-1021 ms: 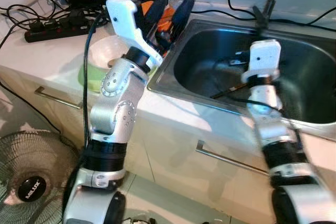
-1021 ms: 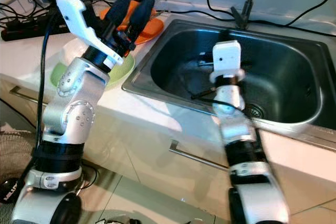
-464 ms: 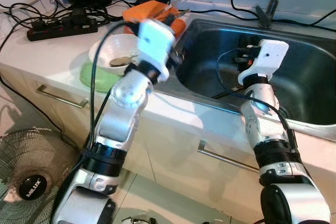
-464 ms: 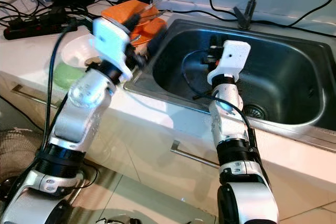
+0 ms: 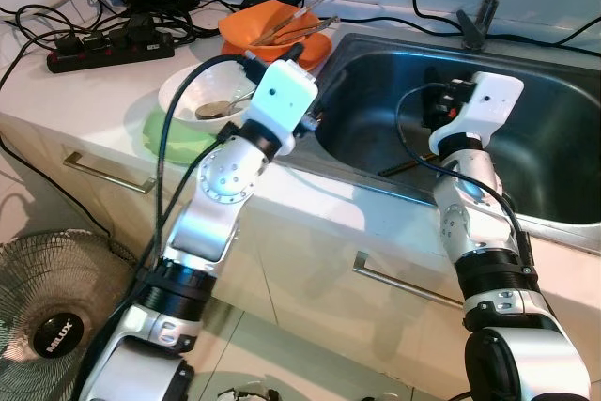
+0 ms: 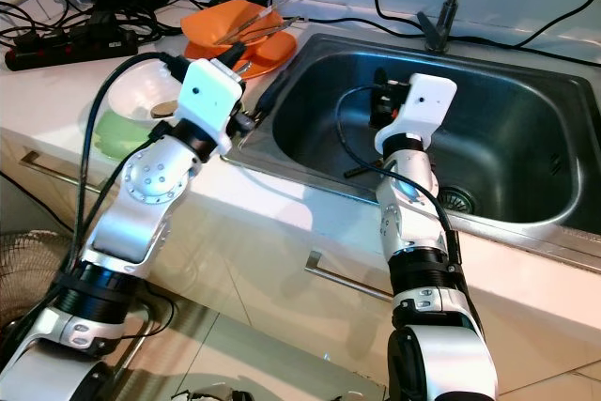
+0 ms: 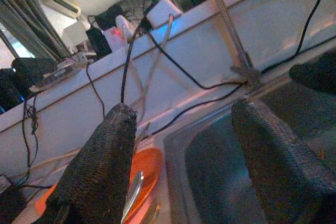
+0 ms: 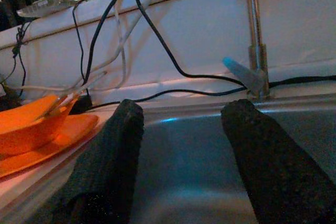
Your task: Kitchen organization
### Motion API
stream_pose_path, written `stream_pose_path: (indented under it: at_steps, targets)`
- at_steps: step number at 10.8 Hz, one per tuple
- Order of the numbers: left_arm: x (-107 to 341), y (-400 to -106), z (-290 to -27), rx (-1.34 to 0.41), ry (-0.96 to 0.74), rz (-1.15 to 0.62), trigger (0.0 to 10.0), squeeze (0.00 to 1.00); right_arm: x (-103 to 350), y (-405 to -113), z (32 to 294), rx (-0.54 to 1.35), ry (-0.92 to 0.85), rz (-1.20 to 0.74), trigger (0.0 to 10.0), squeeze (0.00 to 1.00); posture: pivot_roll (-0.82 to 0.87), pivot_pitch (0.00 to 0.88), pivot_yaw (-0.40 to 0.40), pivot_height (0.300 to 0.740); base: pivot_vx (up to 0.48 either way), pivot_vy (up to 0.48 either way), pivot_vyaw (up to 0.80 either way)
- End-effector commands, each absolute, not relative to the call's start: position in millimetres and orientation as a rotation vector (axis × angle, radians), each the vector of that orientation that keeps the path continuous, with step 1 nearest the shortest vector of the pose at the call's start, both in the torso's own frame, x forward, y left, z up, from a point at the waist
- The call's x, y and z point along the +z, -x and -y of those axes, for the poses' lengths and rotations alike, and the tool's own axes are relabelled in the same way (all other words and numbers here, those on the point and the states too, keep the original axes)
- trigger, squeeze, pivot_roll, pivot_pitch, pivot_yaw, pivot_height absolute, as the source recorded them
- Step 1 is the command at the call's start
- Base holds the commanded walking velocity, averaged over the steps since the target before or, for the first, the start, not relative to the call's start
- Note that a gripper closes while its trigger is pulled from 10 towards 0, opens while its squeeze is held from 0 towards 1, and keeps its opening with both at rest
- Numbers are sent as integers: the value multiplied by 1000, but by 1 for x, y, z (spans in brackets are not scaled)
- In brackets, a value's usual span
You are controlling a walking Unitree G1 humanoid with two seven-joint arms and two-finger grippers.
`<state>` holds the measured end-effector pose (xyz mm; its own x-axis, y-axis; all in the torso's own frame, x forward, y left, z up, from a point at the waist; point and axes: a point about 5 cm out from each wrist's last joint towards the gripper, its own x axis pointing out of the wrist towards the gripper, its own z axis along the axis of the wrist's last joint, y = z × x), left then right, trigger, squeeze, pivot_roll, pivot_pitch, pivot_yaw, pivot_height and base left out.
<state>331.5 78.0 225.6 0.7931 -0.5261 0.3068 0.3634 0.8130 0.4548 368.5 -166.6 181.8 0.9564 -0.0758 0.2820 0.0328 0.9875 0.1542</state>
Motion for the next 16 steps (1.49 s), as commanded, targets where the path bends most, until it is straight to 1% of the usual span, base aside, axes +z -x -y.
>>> stream_pose_path:
  at_steps: [1, 4, 7, 8, 10, 11, 16]
  targets:
    - [216, -333, -82, -483, -420, 407, 10000, 0, 193, -369, 167, -49, -168, 327, 10000, 1000, 53, 40, 48, 740, 0, 0, 0]
    - [208, -335, -84, -487, -466, 378, 10000, 0, 192, -369, 168, -54, -198, 316, 10000, 1000, 55, 41, 49, 740, 0, 0, 0]
    - [208, -343, -85, -448, -582, 378, 10000, 0, 192, -369, 164, -25, -214, 310, 10000, 996, 55, 38, 44, 740, 0, 0, 0]
    - [211, -349, -84, -423, -627, 381, 10000, 0, 193, -370, 162, -14, -221, 310, 10000, 0, 53, 37, 42, 740, 0, 0, 0]
    - [216, -355, -86, -375, -678, 394, 10000, 0, 193, -370, 159, 2, -219, 311, 10000, 0, 50, 33, 43, 740, 0, 0, 0]
    - [213, -359, -91, -338, -706, 358, 10000, 0, 193, -370, 160, -1, -224, 310, 10000, 0, 48, 27, 44, 740, 0, 0, 0]
    - [206, -365, -96, -308, -753, 300, 10000, 0, 193, -370, 159, 3, -231, 312, 10000, 0, 48, 9, 48, 740, 0, 0, 0]
